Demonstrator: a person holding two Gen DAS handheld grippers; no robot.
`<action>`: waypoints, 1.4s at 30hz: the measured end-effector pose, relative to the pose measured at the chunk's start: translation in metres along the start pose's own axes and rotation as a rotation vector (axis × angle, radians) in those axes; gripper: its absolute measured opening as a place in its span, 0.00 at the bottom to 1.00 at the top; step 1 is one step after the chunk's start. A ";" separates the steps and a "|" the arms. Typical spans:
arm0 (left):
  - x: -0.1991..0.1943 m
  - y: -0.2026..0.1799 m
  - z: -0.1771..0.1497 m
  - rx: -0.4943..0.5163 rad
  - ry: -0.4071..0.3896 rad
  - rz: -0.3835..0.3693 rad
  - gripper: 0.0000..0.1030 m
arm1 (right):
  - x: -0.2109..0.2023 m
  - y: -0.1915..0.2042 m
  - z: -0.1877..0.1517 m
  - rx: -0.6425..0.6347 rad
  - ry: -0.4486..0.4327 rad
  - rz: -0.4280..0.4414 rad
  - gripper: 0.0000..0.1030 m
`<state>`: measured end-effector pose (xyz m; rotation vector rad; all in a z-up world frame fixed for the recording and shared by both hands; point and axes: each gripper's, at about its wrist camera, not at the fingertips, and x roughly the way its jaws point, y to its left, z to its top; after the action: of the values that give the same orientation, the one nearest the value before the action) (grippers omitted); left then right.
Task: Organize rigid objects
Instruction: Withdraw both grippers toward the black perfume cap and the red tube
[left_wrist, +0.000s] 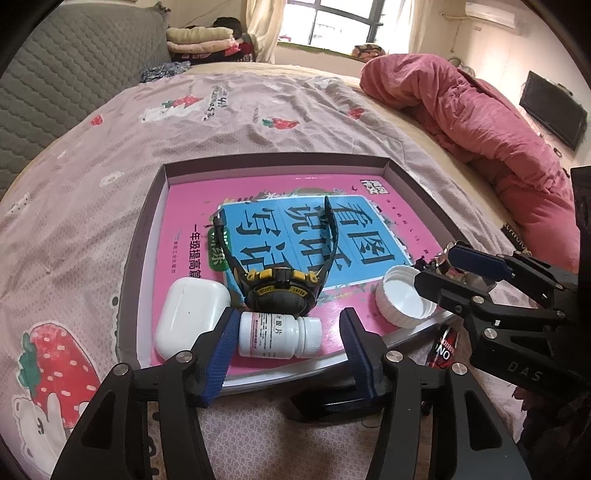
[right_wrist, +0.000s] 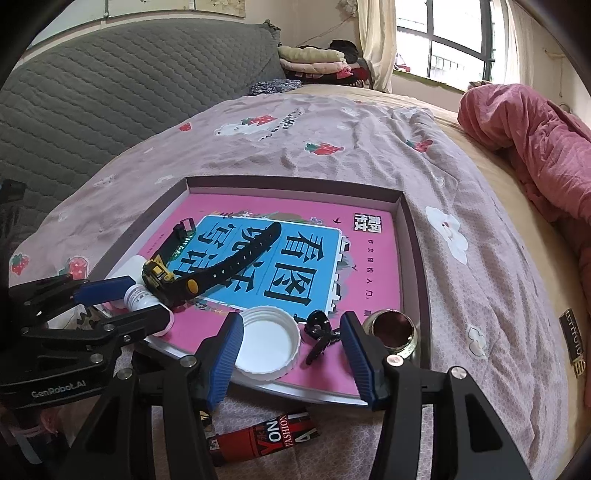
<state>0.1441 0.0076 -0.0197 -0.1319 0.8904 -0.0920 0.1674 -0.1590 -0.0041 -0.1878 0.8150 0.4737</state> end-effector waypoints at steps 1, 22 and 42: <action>-0.001 0.000 0.000 -0.002 -0.003 -0.001 0.56 | 0.000 -0.001 0.000 0.001 -0.002 -0.001 0.53; -0.037 -0.012 -0.021 0.012 0.008 -0.020 0.58 | -0.038 0.006 -0.032 0.014 0.018 -0.008 0.53; -0.025 -0.056 -0.044 0.349 0.110 0.009 0.58 | -0.052 -0.001 -0.068 0.095 0.137 -0.034 0.53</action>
<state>0.0928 -0.0476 -0.0198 0.2040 0.9711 -0.2462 0.0922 -0.2003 -0.0117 -0.1474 0.9644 0.3922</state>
